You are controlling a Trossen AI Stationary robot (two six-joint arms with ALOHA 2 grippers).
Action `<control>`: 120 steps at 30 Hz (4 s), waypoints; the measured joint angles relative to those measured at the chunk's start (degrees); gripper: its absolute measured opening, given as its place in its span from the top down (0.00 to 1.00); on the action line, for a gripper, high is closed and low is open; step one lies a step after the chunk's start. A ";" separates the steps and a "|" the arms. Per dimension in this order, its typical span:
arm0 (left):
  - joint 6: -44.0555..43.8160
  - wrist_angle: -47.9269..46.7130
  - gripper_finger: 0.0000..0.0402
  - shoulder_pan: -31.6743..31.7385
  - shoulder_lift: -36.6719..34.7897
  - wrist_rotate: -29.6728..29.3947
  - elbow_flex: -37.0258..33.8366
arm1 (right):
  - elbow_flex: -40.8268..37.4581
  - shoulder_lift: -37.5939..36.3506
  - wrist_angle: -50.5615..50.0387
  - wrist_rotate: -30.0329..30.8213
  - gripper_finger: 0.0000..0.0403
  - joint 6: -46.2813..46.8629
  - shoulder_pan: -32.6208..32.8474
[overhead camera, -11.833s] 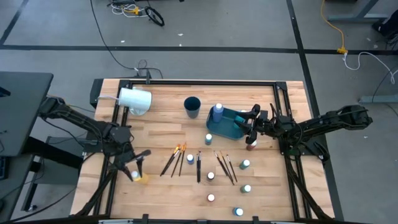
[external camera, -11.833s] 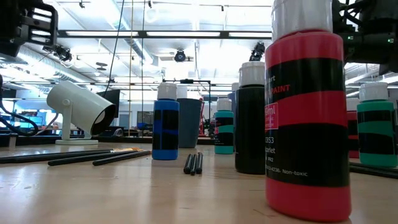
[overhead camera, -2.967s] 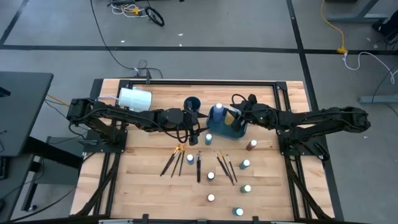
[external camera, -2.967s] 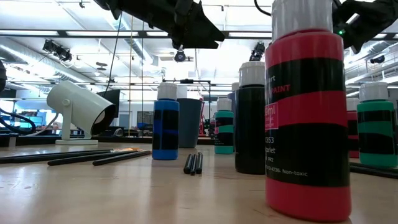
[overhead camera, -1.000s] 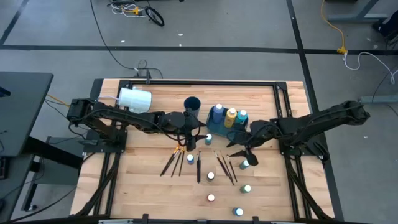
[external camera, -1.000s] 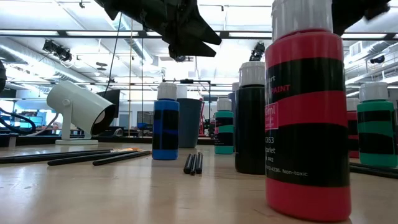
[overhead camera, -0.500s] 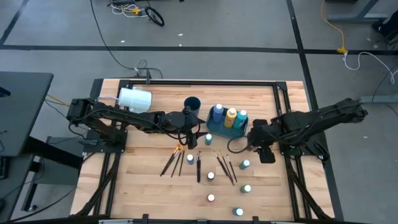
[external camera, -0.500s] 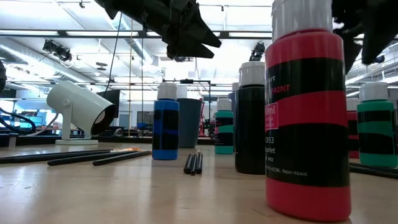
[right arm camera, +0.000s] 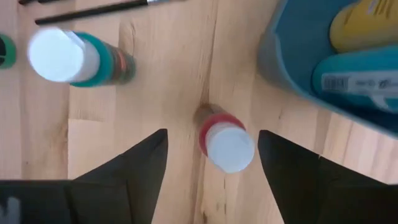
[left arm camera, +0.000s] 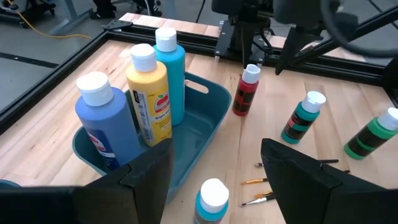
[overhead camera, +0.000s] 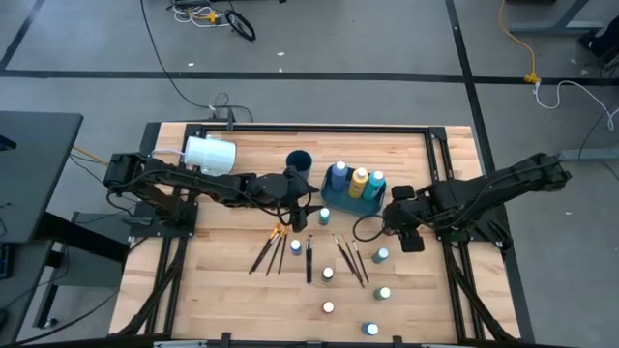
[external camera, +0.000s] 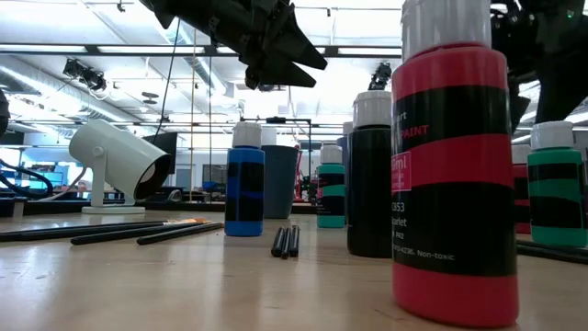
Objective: Pick & Place Paint Supplies
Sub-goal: Put the small red paint bottle into the blue bin
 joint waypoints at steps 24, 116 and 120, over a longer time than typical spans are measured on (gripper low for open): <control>0.00 0.05 0.38 0.00 0.00 0.00 0.00 | -4.24 0.00 4.88 -2.05 0.70 2.81 -0.94; 0.44 -0.04 0.38 -0.17 -0.07 0.00 0.00 | 9.47 15.32 3.22 3.88 0.46 7.18 -15.67; 0.44 0.02 0.38 -0.17 -0.07 0.00 0.00 | 10.63 12.79 2.68 4.22 0.48 5.29 -15.67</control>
